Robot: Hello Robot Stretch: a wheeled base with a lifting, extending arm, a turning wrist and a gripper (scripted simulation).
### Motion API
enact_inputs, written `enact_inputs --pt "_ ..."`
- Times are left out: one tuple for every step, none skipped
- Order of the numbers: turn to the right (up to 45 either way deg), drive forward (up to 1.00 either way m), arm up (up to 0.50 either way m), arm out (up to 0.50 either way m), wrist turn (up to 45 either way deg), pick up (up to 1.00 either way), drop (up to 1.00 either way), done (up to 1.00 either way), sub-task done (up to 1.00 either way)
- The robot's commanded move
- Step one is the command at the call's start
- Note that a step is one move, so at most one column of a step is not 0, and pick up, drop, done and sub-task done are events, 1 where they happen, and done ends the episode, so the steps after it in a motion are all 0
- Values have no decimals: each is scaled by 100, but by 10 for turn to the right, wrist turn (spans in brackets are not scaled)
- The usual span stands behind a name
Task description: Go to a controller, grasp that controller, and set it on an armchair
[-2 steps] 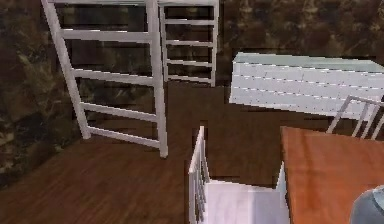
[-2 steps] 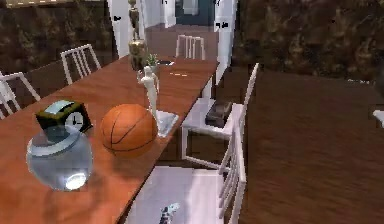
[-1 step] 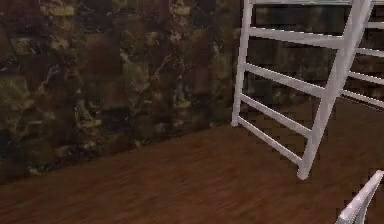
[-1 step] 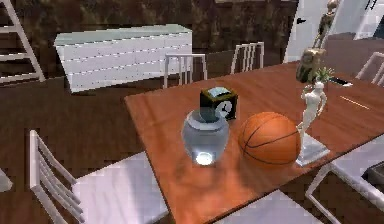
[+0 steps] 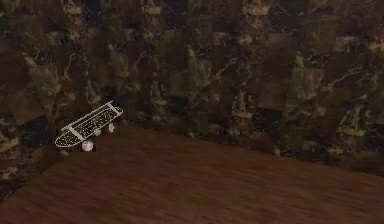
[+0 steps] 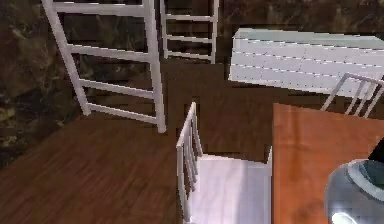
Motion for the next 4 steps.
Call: enact_inputs --pt "-300 0 0 0 0 0 0 0 0" --pt "0 15 0 0 0 0 0 0 0" --pt "-450 0 0 0 0 0 0 0 0" --pt "-90 0 0 0 0 0 0 0 0"
